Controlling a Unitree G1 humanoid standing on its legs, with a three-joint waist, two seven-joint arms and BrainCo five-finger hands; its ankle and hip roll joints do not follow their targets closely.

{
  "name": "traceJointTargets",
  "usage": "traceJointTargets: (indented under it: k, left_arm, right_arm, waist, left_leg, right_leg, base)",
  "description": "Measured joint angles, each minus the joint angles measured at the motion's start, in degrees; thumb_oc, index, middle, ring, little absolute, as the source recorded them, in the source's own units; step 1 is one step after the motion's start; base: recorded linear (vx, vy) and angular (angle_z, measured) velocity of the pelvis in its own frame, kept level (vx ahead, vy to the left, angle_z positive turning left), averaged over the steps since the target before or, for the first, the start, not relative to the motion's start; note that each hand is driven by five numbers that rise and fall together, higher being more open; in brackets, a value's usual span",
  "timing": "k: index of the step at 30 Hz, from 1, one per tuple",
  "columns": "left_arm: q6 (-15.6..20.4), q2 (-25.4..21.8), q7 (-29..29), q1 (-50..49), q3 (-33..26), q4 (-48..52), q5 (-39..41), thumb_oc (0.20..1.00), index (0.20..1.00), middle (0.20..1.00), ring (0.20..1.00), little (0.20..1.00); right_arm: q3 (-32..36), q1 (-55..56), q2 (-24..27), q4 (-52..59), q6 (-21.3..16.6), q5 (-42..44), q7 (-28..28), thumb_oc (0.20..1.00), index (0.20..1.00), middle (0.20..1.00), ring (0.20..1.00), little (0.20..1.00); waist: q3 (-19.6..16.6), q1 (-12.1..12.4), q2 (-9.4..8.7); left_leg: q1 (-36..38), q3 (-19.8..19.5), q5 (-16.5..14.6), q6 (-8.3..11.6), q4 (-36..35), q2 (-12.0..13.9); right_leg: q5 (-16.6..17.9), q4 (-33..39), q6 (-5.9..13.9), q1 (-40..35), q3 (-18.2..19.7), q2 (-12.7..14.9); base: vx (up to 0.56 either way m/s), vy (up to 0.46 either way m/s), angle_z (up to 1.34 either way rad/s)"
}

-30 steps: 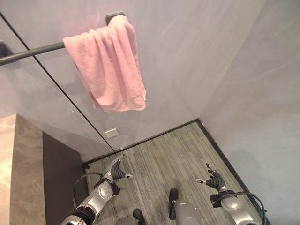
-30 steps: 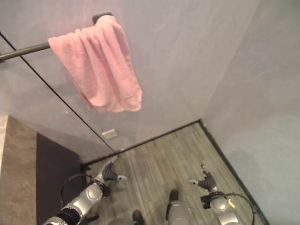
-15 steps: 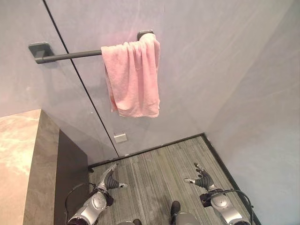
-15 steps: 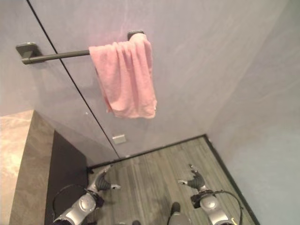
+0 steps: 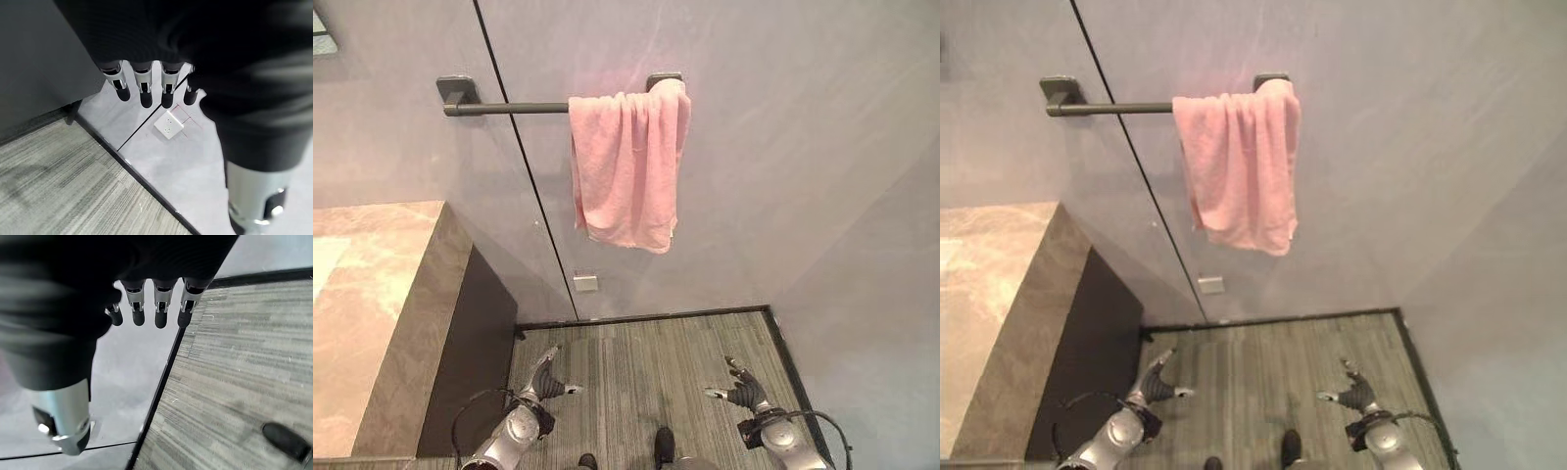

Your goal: Put brush and paste in cup on sink, flatten towel.

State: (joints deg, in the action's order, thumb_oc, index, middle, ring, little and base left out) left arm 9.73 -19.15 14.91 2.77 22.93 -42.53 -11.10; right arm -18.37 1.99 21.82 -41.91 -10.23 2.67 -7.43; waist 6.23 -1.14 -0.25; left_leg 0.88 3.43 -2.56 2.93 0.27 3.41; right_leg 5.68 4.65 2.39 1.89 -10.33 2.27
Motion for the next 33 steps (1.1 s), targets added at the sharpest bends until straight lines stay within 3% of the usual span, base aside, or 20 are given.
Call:
traceJointTargets:
  k: [1,6,13,15,16,18,19,20,22,24,25,26,30,31,32,33]
  left_arm:
    - [0.0,0.0,0.0,0.0,-0.2,0.2,0.0,1.0,1.0,1.0,1.0,1.0]
    - [-0.1,-0.1,0.1,-0.1,-0.1,0.6,0.0,1.0,1.0,1.0,1.0,1.0]
    - [-0.1,-1.0,0.0,0.8,-0.2,3.3,0.0,1.0,1.0,1.0,1.0,1.0]
    - [-0.2,-1.3,0.1,1.8,-0.3,3.3,0.0,1.0,1.0,1.0,1.0,1.0]
    - [-0.2,-1.6,0.3,1.6,-2.3,4.7,0.0,1.0,1.0,1.0,1.0,1.0]
    - [-0.6,-2.5,0.5,1.8,-3.0,4.7,0.0,1.0,1.0,1.0,1.0,1.0]
    - [-0.7,-2.9,0.6,1.3,-3.7,3.4,0.0,1.0,1.0,1.0,1.0,1.0]
    - [-0.8,-2.9,0.6,2.8,-3.8,2.4,0.0,1.0,1.0,1.0,1.0,1.0]
    - [-0.7,-2.5,0.6,4.8,-3.7,0.5,0.0,1.0,1.0,1.0,1.0,1.0]
    - [-0.7,-2.5,0.6,5.3,-4.2,0.8,0.0,1.0,1.0,1.0,1.0,1.0]
    - [-0.6,-2.4,0.6,5.3,-4.1,1.1,0.0,1.0,1.0,1.0,1.0,1.0]
    - [-0.6,-1.7,0.6,4.7,-4.0,1.0,0.0,1.0,1.0,1.0,1.0,1.0]
    - [-0.8,0.0,0.5,2.5,-3.6,0.8,0.0,1.0,1.0,1.0,1.0,1.0]
    - [-0.9,0.3,0.4,2.1,-3.3,0.9,0.0,1.0,1.0,1.0,1.0,1.0]
    - [-0.7,0.1,0.6,1.8,-3.0,1.2,0.0,1.0,1.0,1.0,1.0,1.0]
    - [-0.8,0.1,0.5,1.6,-2.8,0.4,0.0,1.0,1.0,1.0,1.0,1.0]
  right_arm:
    - [0.3,-0.1,0.0,0.0,0.0,0.0,0.0,1.0,1.0,1.0,1.0,1.0]
    - [0.4,-0.5,-0.1,0.2,0.0,0.0,0.0,1.0,1.0,1.0,1.0,1.0]
    - [0.4,-0.6,-0.9,1.1,0.0,1.6,0.0,1.0,1.0,1.0,1.0,1.0]
    - [0.4,-1.2,-0.9,3.5,0.0,2.5,0.0,1.0,1.0,1.0,1.0,1.0]
    - [-0.3,-1.3,-1.6,6.3,0.0,2.6,0.0,1.0,1.0,1.0,1.0,1.0]
    - [-0.8,-2.1,-1.5,8.4,0.0,2.5,0.2,1.0,1.0,1.0,1.0,1.0]
    - [-0.5,-0.9,-1.4,10.1,-0.1,2.5,0.1,1.0,1.0,1.0,1.0,1.0]
    - [-0.2,-0.1,-1.3,10.0,0.0,2.5,0.0,1.0,1.0,1.0,1.0,1.0]
    - [-0.4,0.9,-1.1,9.2,0.5,2.5,0.0,1.0,1.0,1.0,1.0,1.0]
    - [-0.4,1.7,-1.1,9.6,0.5,2.5,0.0,1.0,1.0,1.0,1.0,1.0]
    - [-0.3,1.9,-1.0,9.5,0.3,2.5,0.1,1.0,1.0,1.0,1.0,1.0]
    - [-0.4,2.3,-0.8,8.7,0.4,2.5,0.1,1.0,1.0,1.0,1.0,1.0]
    - [-0.3,1.9,1.2,8.4,0.4,2.1,0.2,1.0,1.0,1.0,1.0,1.0]
    - [-0.5,2.1,1.7,8.4,0.4,2.0,0.3,1.0,1.0,1.0,1.0,1.0]
    - [-0.5,2.3,2.0,8.2,0.3,1.8,0.3,1.0,1.0,1.0,1.0,1.0]
    - [-0.6,0.0,2.5,7.4,0.3,1.0,0.3,1.0,1.0,1.0,1.0,1.0]
  waist:
    - [0.1,0.1,0.06]
    - [0.1,0.1,0.4]
    - [2.1,-0.2,-0.27]
    - [4.6,-1.5,-0.27]
    - [6.6,-2.5,-1.71]
    - [9.0,-2.2,-2.23]
    - [9.3,-2.7,-1.43]
    - [9.4,-3.5,-1.6]
    - [9.5,-4.5,-1.63]
    - [9.6,-4.6,-1.45]
    - [9.3,-4.6,-1.3]
    - [8.1,-4.6,-0.79]
    - [5.2,-4.6,2.59]
    - [4.2,-4.6,3.26]
    - [3.3,-4.3,2.61]
    - [2.9,-4.0,2.7]
  left_leg:
    - [0.0,0.4,0.0,0.05,-0.1,0.3]
    - [1.2,1.4,0.3,0.3,-1.5,0.2]
    - [1.7,3.1,-0.4,-1.95,-1.3,-2.2]
    - [0.5,3.5,-2.2,-5.09,1.3,-4.5]
    - [-1.7,6.9,-4.3,-8.43,7.2,-7.6]
    - [-1.6,9.6,-7.4,-8.6,9.8,-7.4]
    - [-4.0,9.2,-7.1,-10.13,10.1,-7.6]
    - [-5.1,8.3,-6.6,-10.16,10.0,-8.3]
    - [-4.8,6.3,-6.3,-10.01,9.6,-9.5]
    - [-3.3,4.2,-6.2,-9.79,8.2,-10.6]
    - [-1.6,1.7,-6.4,-7.88,6.2,-11.9]
    - [-0.6,2.0,-7.0,-6.73,5.0,-11.6]
    - [3.5,-1.6,-8.3,-4.96,3.3,-11.3]
    - [4.6,-2.2,-9.0,-3.8,3.4,-11.0]
    - [5.1,-0.9,-8.8,-3.72,4.7,-11.3]
    - [4.5,-0.2,-7.9,-2.19,9.6,-11.0]
  right_leg:
    - [0.3,0.0,-0.67,0.2,-0.1,-0.2]
    - [-0.1,-0.6,-0.29,0.1,0.9,-0.3]
    - [-2.3,-7.3,1.53,3.3,3.1,2.2]
    - [-4.0,-22.2,2.56,10.9,4.5,5.3]
    - [-2.8,-34.0,4.13,17.8,5.1,7.6]
    - [-2.2,-42.1,5.95,22.8,3.9,10.1]
    - [-5.1,-31.5,7.55,24.8,3.0,6.1]
    - [-5.4,-25.8,8.1,24.6,3.7,5.4]
    - [-5.4,-21.0,8.07,23.4,7.8,3.2]
    - [-4.4,-19.3,6.05,22.1,8.9,1.2]
    - [-3.4,-19.9,3.3,20.9,8.5,-0.1]
    - [-2.8,-18.9,1.15,20.3,8.6,-1.2]
    - [-2.1,-16.7,-1.75,16.6,4.6,-5.5]
    - [-2.0,-15.9,-3.13,15.6,3.8,-6.1]
    - [-1.9,-14.0,-6.58,13.9,3.2,-6.2]
    - [-2.8,-13.6,-7.68,11.1,3.5,-6.1]
  base:
    - [0.01,0.006,0.4]
    - [0.02,0.076,-0.11]
    - [-0.02,0.175,-0.1]
    - [-0.05,0.28,-0.17]
    - [0.1,0.297,-0.38]
    - [0.32,0.143,-0.7]
    - [0.35,0.017,-0.54]
    - [0.27,-0.033,-0.16]
    - [0.19,-0.051,0.53]
    - [0.25,-0.121,0.67]
    - [0.36,-0.19,0.82]
    - [0.18,-0.107,0.77]
    - [0.25,-0.174,0.48]
    - [0.14,-0.128,0.54]
    - [0.28,-0.236,0.35]
    - [0.28,-0.229,0.14]
